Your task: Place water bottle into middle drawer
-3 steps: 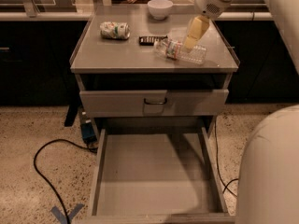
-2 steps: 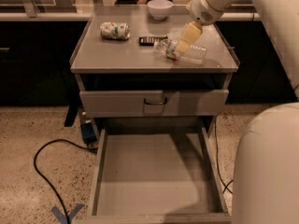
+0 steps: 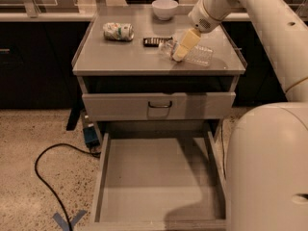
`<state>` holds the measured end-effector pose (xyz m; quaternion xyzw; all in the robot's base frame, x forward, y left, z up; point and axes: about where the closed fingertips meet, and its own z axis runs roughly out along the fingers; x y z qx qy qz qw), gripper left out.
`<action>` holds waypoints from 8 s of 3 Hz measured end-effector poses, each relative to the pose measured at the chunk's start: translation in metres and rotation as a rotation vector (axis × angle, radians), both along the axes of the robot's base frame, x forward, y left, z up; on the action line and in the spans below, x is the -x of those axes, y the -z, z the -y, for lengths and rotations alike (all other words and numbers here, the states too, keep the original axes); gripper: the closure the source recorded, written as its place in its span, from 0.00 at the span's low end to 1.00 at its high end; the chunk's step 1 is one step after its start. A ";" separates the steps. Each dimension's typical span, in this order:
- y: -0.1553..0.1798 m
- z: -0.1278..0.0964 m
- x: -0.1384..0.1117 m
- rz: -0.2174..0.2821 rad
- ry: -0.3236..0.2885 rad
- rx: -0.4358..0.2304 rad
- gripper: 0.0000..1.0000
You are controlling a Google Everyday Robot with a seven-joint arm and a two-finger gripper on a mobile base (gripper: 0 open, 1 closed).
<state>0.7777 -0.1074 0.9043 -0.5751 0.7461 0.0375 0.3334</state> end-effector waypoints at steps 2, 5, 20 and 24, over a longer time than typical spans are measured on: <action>0.028 0.012 -0.016 -0.067 0.077 -0.002 0.00; 0.057 0.018 -0.014 -0.154 0.095 -0.023 0.00; 0.300 -0.027 0.260 -0.444 -0.251 -0.257 1.00; 0.442 -0.028 0.293 -0.497 -0.011 -0.205 1.00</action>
Offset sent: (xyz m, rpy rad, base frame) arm 0.0268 -0.0260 -0.0313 0.0065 0.0989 -0.1257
